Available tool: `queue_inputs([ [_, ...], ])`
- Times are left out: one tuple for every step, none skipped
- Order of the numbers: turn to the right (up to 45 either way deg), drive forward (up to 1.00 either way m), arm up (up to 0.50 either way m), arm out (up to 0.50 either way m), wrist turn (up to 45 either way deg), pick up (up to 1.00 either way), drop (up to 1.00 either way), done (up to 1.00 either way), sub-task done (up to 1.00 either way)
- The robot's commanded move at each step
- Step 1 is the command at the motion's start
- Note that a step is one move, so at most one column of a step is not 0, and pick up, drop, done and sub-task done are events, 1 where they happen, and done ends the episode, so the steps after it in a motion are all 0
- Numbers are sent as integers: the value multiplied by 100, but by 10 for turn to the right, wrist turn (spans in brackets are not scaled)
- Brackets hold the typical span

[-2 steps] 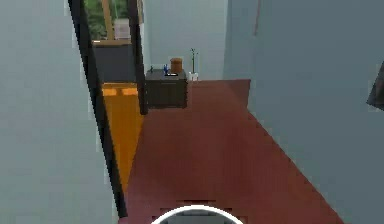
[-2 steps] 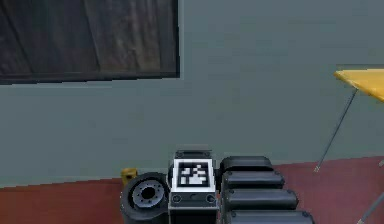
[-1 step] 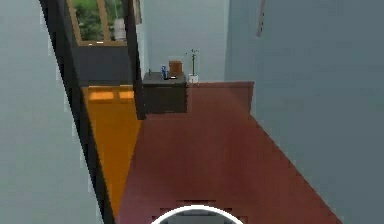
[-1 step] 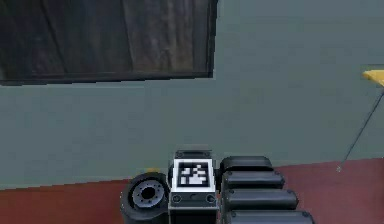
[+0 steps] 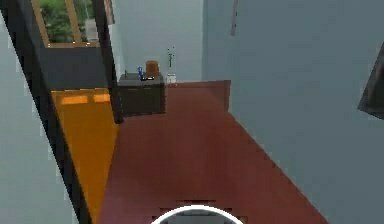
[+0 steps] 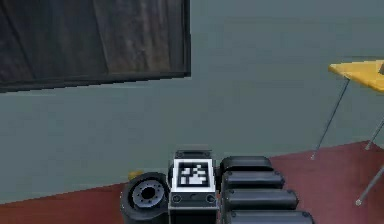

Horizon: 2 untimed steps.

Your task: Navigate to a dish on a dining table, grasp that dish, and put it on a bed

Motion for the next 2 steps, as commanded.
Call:
queue_inputs([
  [0,100,0,0,0,0,0,0,0],
  [0,100,0,0,0,0,0,0,0],
])
